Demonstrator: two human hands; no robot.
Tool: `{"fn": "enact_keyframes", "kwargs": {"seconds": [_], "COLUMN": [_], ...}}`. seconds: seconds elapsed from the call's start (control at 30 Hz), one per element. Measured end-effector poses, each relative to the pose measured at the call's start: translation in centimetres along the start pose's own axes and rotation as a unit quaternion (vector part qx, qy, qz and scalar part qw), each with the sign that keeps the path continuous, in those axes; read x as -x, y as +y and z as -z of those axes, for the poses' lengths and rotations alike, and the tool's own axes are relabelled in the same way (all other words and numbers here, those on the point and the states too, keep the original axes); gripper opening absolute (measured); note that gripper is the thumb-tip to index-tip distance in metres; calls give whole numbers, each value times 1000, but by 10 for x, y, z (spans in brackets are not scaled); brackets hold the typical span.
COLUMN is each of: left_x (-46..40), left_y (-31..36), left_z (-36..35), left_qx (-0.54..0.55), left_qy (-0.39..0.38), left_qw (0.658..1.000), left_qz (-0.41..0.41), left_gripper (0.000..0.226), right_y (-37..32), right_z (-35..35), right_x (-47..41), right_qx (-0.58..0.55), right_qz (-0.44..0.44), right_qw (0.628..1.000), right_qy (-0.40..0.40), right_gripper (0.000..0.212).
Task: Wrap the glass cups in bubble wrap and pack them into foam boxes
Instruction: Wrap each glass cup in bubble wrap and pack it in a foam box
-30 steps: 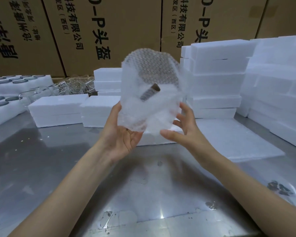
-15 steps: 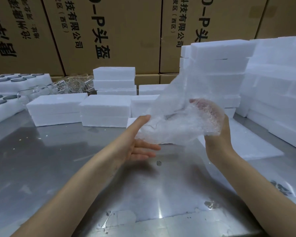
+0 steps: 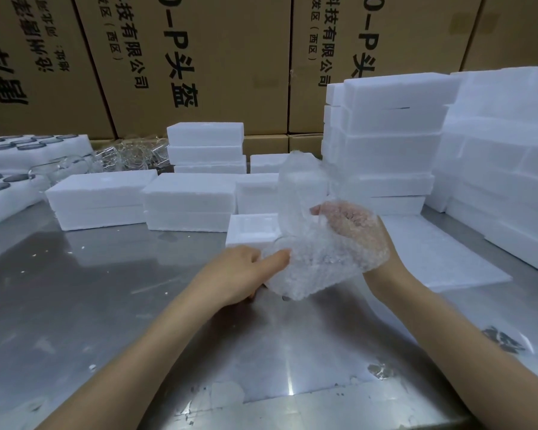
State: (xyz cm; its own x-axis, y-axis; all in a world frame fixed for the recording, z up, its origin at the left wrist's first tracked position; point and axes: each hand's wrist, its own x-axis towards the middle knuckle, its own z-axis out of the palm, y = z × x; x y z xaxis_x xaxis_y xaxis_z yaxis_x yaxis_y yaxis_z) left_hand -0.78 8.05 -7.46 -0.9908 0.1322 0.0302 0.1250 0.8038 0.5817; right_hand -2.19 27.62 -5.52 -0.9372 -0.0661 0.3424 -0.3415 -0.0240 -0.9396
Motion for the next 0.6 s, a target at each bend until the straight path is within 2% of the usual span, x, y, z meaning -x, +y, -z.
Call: {"fn": "enact_keyframes", "kwargs": {"seconds": [0.03, 0.13, 0.27, 0.33, 0.4, 0.43, 0.5, 0.53, 0.6], "left_x": [0, 2, 3, 4, 5, 5, 6, 7, 7], "left_y": [0, 1, 3, 5, 8, 9, 9, 10, 10], "left_z": [0, 3, 3, 0, -2, -2, -1, -1, -2], "left_qx": [-10, -43, -71, -83, -104, -109, -87, -66, -12], "left_qy": [2, -16, -24, 19, 94, 136, 205, 226, 216], "left_qw": [1000, 999, 997, 996, 990, 984, 970, 964, 960], "left_qz": [-4, -16, -25, -19, -30, -45, -95, -124, -177], "left_gripper": [69, 73, 76, 72, 64, 58, 33, 24, 28], "right_y": [5, 5, 9, 12, 9, 9, 6, 5, 3], "right_z": [2, 0, 0, 1, -2, -3, -3, -3, 0], "right_x": [-3, -8, -4, -2, -5, -6, -5, -4, 2], "right_qx": [19, 90, 48, 2, 31, 70, 80, 62, 36], "right_qz": [6, 26, 8, 4, -19, -31, -26, -9, 6], "right_qw": [1000, 996, 999, 999, 999, 997, 996, 998, 999], "right_qy": [-18, 5, -6, -34, -21, 1, 24, 19, -2], "right_gripper": [17, 25, 26, 23, 26, 31, 40, 38, 35]}}
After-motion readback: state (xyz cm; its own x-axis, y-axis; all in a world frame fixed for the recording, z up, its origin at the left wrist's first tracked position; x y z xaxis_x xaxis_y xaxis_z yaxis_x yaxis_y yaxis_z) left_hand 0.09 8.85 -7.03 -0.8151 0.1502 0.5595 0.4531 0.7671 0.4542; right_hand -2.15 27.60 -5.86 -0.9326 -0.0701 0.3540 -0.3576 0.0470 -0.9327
